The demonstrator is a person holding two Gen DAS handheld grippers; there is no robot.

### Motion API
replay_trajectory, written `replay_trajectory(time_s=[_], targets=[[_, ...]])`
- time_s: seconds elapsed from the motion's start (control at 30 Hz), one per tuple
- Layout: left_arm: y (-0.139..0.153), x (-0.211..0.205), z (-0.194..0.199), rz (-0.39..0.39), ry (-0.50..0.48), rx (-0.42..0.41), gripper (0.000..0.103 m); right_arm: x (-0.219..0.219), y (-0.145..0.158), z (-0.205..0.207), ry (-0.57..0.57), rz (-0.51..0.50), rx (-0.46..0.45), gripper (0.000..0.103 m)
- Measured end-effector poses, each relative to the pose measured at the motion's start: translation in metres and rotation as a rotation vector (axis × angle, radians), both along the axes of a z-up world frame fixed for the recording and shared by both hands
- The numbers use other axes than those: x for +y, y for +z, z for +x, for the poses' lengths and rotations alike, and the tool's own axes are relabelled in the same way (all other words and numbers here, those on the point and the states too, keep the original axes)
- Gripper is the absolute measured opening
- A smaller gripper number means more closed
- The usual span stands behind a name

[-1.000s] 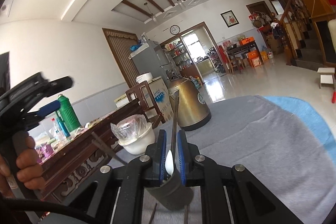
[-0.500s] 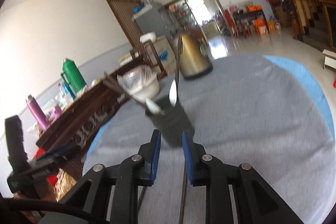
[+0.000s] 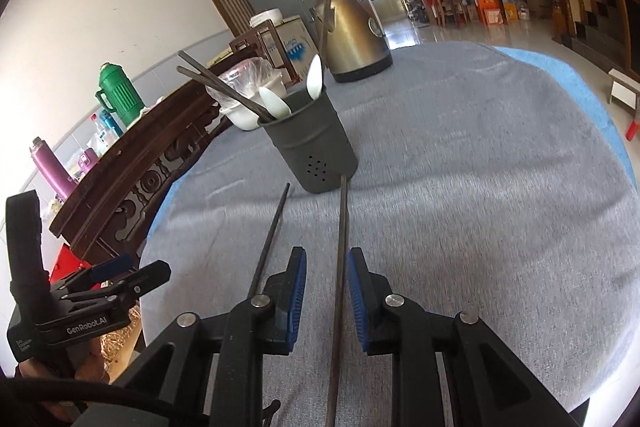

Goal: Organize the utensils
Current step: 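Move both open grippers down to the two remaining dark chopsticks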

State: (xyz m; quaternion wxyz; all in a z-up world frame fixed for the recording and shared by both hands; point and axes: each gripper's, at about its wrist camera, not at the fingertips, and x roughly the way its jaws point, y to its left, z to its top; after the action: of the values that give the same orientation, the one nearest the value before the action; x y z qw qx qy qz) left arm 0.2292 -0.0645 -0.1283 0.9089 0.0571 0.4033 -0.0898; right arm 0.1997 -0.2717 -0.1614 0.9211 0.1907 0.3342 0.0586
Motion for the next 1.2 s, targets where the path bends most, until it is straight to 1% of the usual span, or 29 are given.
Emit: replay_trajectory(time_s=[0.13, 0.4, 0.63, 0.77, 1.1, 1.2], targets=[[0.000, 0.001, 0.001, 0.022, 0.010, -0.003, 0.092, -0.001, -0.003, 0.003, -0.003, 0.011, 0.021, 0.023], [-0.006, -0.001, 0.005, 0.035, 0.007, 0.023, 0.092, 0.003, -0.008, 0.009, 0.007, 0.019, 0.052, 0.024], [-0.013, -0.004, 0.011, 0.018, -0.003, 0.058, 0.092, 0.000, -0.013, 0.013, 0.000, 0.034, 0.077, 0.024], [-0.015, -0.005, 0.014, 0.024, -0.008, 0.060, 0.092, -0.001, -0.014, 0.016, -0.002, 0.035, 0.080, 0.024], [-0.023, -0.011, 0.027, 0.022, -0.023, 0.099, 0.092, 0.000, -0.011, 0.031, 0.000, 0.032, 0.095, 0.024], [-0.024, -0.013, 0.036, -0.005, -0.030, 0.126, 0.092, 0.000, -0.008, 0.040, 0.005, 0.035, 0.104, 0.024]])
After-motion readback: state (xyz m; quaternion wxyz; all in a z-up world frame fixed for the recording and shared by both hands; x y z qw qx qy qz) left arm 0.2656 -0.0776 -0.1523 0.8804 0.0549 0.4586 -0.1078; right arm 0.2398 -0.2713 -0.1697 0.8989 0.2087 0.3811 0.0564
